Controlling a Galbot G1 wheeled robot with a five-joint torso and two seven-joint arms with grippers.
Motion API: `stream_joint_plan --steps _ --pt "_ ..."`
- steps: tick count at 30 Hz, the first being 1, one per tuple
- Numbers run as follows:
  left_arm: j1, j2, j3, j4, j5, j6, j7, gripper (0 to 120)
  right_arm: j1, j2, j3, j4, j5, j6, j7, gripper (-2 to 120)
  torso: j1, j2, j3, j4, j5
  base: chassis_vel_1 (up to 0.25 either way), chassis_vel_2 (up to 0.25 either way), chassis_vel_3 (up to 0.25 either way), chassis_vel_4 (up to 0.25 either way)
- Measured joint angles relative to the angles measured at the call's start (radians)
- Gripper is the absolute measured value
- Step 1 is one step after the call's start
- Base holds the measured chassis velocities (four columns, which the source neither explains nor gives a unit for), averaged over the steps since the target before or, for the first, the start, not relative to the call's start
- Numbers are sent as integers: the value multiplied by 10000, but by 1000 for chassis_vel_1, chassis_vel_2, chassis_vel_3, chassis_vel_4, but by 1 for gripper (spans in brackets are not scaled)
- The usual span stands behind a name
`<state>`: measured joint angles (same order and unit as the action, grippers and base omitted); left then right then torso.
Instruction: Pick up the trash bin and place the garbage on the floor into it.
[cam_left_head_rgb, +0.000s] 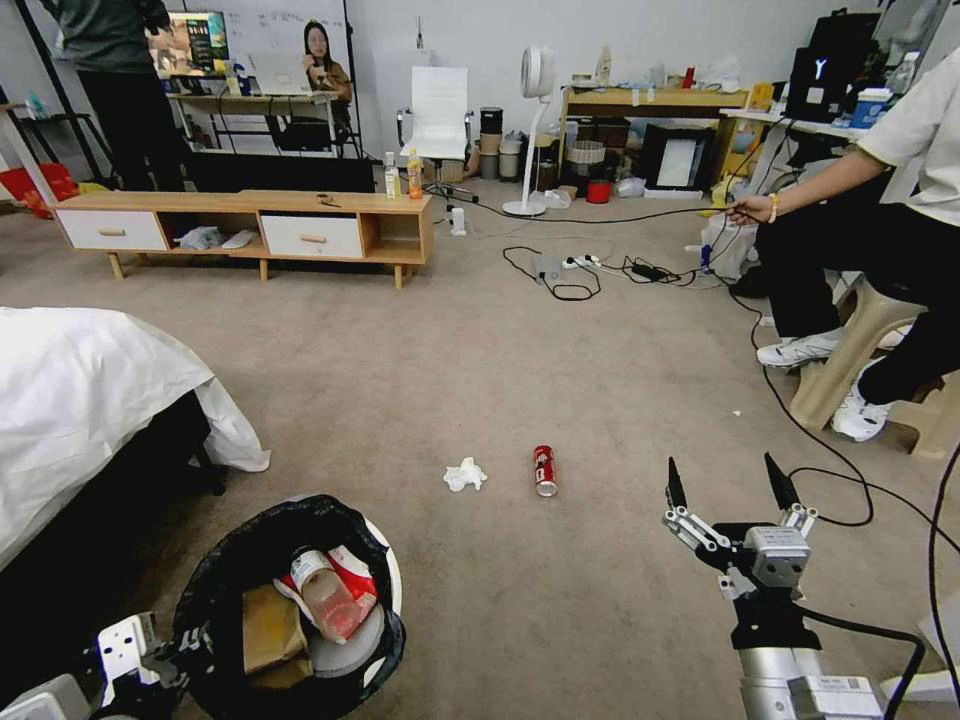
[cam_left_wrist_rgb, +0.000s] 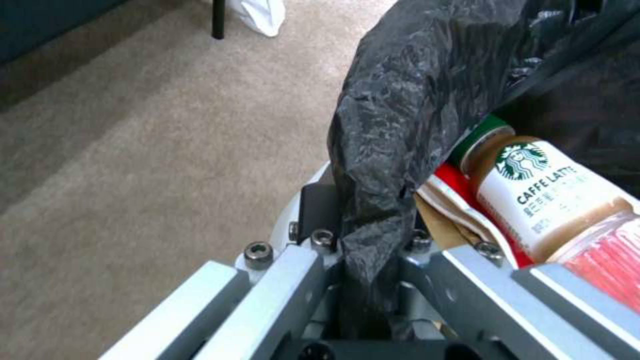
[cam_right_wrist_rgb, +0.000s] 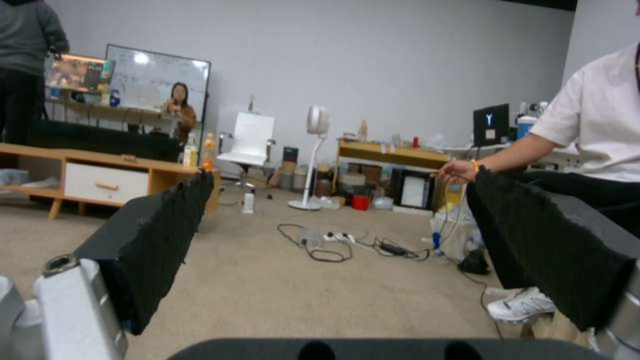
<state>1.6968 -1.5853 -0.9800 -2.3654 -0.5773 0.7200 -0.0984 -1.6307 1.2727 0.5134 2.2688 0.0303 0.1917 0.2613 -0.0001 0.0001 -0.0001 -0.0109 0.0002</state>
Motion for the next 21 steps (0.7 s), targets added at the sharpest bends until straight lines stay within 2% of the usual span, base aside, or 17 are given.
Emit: stream_joint_plan --steps 7,21 --pt "6 -34 0 1 13 0 0 2 24 -50 -4 -85 23 58 1 100 1 0 2 -1 -3 -216 191 202 -209" --pt "19 -98 -12 30 71 -2 -1 2 91 -98 -41 -230 28 116 30 100 0 -1 2 0 -1 -164 175 171 -173"
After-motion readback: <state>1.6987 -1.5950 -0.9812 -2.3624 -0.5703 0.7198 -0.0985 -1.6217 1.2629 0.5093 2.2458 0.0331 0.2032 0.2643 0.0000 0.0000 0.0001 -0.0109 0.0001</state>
